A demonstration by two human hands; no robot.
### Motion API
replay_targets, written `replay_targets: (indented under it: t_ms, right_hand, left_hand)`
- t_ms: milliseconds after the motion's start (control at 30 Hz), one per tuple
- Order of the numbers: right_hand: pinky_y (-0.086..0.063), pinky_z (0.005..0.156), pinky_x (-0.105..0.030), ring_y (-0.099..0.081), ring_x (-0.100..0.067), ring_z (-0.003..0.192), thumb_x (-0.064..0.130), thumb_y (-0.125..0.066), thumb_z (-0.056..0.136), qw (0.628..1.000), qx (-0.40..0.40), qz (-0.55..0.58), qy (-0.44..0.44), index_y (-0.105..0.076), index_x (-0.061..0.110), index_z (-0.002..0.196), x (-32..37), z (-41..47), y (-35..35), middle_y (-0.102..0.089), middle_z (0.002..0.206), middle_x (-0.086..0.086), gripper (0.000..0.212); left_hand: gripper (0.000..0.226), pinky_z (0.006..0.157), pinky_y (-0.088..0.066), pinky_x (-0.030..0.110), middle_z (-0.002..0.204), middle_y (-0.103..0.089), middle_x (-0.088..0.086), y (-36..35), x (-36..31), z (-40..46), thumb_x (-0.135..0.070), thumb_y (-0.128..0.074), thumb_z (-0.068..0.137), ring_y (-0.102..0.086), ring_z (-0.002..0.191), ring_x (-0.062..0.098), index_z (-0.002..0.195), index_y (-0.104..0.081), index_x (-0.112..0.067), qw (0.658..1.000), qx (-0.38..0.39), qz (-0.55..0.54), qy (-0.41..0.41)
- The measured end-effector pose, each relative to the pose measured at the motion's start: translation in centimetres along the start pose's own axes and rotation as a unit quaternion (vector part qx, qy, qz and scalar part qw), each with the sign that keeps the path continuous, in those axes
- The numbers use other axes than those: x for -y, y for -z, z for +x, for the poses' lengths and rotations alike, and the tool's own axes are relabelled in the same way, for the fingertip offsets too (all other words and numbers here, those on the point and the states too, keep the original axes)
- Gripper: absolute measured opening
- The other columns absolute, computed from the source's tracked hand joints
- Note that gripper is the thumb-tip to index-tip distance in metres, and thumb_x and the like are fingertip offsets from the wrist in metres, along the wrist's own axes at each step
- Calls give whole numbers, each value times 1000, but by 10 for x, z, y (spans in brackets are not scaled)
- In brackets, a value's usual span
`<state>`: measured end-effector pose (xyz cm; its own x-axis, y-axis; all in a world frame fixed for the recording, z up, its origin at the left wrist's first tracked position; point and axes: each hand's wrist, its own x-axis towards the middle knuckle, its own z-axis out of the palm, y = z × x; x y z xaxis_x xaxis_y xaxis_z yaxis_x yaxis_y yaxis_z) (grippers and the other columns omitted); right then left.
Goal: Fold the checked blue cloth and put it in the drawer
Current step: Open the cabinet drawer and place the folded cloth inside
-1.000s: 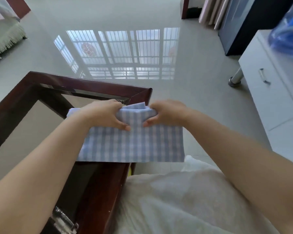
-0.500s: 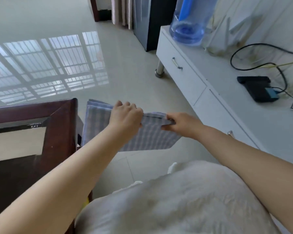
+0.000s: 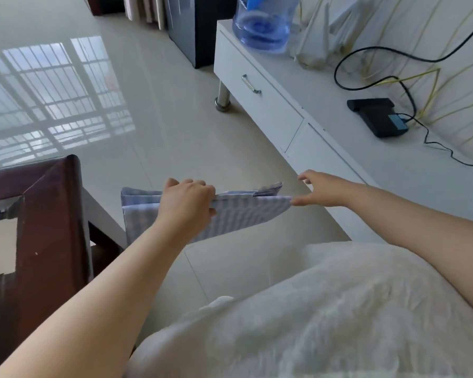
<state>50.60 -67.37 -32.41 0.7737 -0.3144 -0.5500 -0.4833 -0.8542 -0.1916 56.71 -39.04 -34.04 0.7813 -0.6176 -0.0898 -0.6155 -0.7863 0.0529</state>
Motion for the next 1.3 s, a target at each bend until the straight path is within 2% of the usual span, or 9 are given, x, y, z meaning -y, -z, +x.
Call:
replay_targets:
  t_ms: [100, 200, 400, 633, 767, 1000, 1167, 1233, 1300]
  right_hand:
    - [-44, 89, -35, -53, -32, 112, 48, -58, 87, 984, -26, -39, -173, -40, 1, 136, -38, 16, -3, -51, 134, -17, 70]
    - [-41, 96, -40, -44, -33, 125, 38, -54, 90, 962, -71, -30, -263, -26, 7, 144, -70, 20, -34, -41, 141, -14, 68]
    - [-43, 91, -36, -51, -33, 120, 18, -43, 93, 961, -155, -36, -228, -35, 7, 139, -98, 27, -51, -51, 132, -16, 48]
    - [-43, 88, -36, -51, -32, 119, 17, -36, 94, 986, -85, 12, -141, -20, 21, 150, -60, -6, -73, -47, 140, -8, 58]
    - [-45, 90, -38, -50, -33, 121, 18, -40, 93, 993, -49, -11, -105, -17, 6, 149, -29, -14, -87, -47, 138, -14, 62]
    - [-48, 86, -37, -53, -33, 118, 4, -44, 91, 991, -39, -108, -70, -14, -3, 146, -10, -32, -99, -49, 133, -20, 64]
    - [-46, 82, -37, -53, -35, 116, 6, -39, 92, 996, 36, -49, -60, -22, -5, 141, 5, -23, -120, -44, 138, -23, 53]
    - [-44, 80, -38, -51, -36, 117, 8, -33, 93, 996, 58, -43, -58, -13, -8, 145, 8, -18, -125, -32, 147, -23, 58]
    - [-42, 93, -42, -40, -37, 130, 18, -34, 96, 997, 60, -10, -57, 2, -1, 149, 8, -20, -131, -23, 153, -23, 67]
  left_hand:
    - [14, 82, -30, 34, 82, -50, -7, -5, -2, 0, -36, -54, 89, -56, 88, 21, 82, -49, -25, 999, 44, -6, -5]
    - [15, 79, -27, 31, 79, -52, -8, -8, -3, 1, -36, -50, 89, -49, 76, 18, 79, -48, -24, 999, 37, 9, -16]
    - [21, 77, -27, 29, 76, -51, -9, -10, -11, 7, -43, -51, 91, -47, 74, 16, 77, -48, -27, 1000, 3, 0, -8]
    - [27, 65, -41, 38, 83, -51, 7, -9, -10, 18, -34, -58, 90, -53, 82, 33, 79, -49, -11, 989, -56, -125, 58]
    - [30, 62, -33, 37, 70, -39, 0, -5, -1, 21, -34, -55, 91, -43, 73, 28, 75, -45, -10, 969, -62, -182, 158]
    - [33, 63, -35, 39, 82, -45, 9, 1, 9, 25, -37, -52, 92, -43, 77, 29, 85, -51, -5, 960, -83, -168, 208]
    - [34, 64, -35, 40, 83, -46, 11, -1, 9, 21, -37, -50, 93, -44, 77, 31, 83, -50, -5, 964, -77, -146, 210]
    - [35, 63, -37, 40, 82, -48, 12, -3, 10, 19, -38, -50, 93, -45, 76, 32, 82, -50, -4, 964, -73, -140, 214]
    - [36, 61, -40, 41, 81, -50, 13, -4, 13, 18, -40, -49, 92, -47, 76, 33, 81, -51, -5, 961, -71, -137, 227]
